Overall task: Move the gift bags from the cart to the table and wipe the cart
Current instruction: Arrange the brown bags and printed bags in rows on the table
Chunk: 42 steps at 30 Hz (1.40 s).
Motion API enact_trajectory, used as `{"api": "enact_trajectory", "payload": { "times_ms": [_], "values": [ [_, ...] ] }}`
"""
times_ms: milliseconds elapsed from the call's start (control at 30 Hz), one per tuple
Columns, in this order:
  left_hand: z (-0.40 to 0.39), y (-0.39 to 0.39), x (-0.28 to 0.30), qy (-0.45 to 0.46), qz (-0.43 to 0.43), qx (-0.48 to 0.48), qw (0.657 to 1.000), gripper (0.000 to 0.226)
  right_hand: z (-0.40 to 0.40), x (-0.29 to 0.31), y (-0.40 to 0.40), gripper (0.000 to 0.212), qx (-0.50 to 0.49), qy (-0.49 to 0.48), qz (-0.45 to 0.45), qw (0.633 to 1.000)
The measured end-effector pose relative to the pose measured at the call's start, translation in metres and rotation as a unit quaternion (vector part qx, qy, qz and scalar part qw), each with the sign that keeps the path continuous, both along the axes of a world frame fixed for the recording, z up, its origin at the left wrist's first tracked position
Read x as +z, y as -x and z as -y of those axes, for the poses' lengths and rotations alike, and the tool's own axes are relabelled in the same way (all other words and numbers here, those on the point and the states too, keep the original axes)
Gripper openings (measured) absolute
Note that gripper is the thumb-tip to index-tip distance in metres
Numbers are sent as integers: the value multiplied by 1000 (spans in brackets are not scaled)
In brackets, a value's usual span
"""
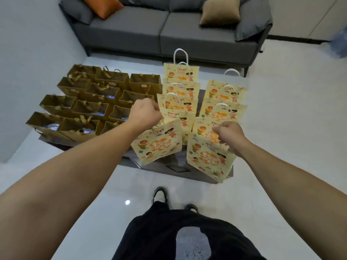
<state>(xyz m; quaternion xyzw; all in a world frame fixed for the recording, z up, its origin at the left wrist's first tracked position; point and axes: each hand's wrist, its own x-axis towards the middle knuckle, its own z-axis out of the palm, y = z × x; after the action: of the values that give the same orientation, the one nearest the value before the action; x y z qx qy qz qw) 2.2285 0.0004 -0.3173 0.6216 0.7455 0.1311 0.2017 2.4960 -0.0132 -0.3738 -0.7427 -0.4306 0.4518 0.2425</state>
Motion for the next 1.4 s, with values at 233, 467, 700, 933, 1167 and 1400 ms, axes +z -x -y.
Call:
{"api": "enact_trajectory", "payload": {
  "times_ms": [233,467,700,933,1167,1400],
  "values": [
    [53,37,14,-56,-1,85,995,15,-8,5,43,31,78,-7,5,997],
    [95,71,16,-47,-26,90,994,21,-21,8,103,27,104,-11,4,995],
    [120,98,1,13,-29,88,996,15,-31,-5,146,21,136,-4,4,991],
    [131,102,-24,74,-23,30,997,17,-36,-8,173,10,133,-15,-26,991],
    [113,68,-28,111,15,-70,991,10,-15,-9,143,18,101,-33,-4,994],
    [84,7,-35,162,27,-164,973,5,30,-39,69,51,118,7,9,993]
  ]
}}
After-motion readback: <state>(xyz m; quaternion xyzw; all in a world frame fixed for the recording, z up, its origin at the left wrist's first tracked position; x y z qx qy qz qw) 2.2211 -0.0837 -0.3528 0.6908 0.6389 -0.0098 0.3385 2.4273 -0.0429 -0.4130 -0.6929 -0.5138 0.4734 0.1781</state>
